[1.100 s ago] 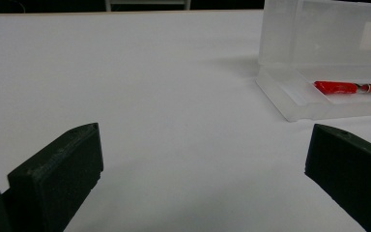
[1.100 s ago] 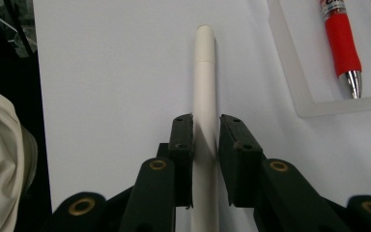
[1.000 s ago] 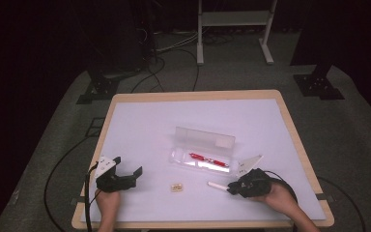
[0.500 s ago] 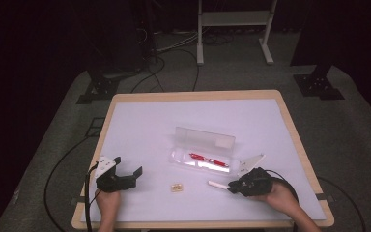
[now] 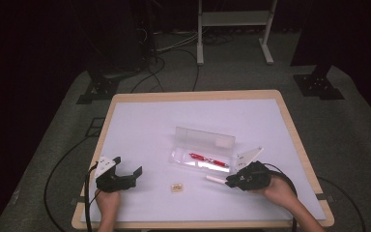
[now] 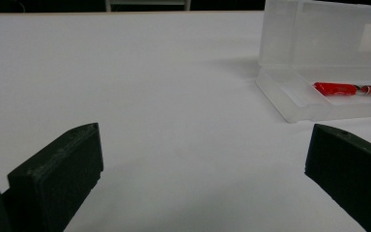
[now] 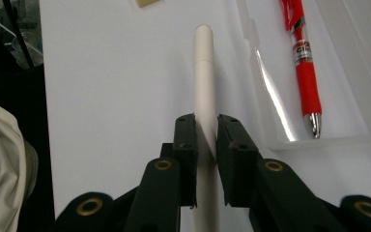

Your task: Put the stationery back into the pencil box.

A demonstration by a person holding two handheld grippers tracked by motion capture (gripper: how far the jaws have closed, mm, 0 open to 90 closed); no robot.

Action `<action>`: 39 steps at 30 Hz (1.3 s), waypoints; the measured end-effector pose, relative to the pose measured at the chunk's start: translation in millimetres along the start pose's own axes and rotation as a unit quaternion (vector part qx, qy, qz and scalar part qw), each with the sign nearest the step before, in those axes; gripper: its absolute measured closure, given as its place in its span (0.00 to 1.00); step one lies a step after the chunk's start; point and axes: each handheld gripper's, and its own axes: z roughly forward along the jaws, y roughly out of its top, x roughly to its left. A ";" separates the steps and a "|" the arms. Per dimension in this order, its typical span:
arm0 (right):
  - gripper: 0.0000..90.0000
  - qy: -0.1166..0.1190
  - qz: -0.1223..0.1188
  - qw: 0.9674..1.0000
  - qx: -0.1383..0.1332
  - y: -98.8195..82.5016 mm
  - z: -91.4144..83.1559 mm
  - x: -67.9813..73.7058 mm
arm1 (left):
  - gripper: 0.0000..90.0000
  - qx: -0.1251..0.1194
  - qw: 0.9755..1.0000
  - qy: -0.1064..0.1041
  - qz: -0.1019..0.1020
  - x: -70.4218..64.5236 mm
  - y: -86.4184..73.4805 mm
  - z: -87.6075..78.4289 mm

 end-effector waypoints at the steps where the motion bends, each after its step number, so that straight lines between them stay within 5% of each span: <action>1: 0.87 -0.002 0.000 1.000 0.000 2.2 -0.1 -0.6 | 0.00 0.000 1.000 0.000 0.000 -0.1 0.0 0.1; 18: 0.87 -0.017 -0.015 1.000 0.008 41.4 1.3 -13.2 | 0.00 -0.001 1.000 -0.001 0.001 0.2 0.0 -0.5; 39: 0.87 -0.023 -0.020 0.999 0.011 66.3 14.3 -27.3 | 0.00 -0.002 1.000 -0.002 0.002 0.3 -0.1 -0.2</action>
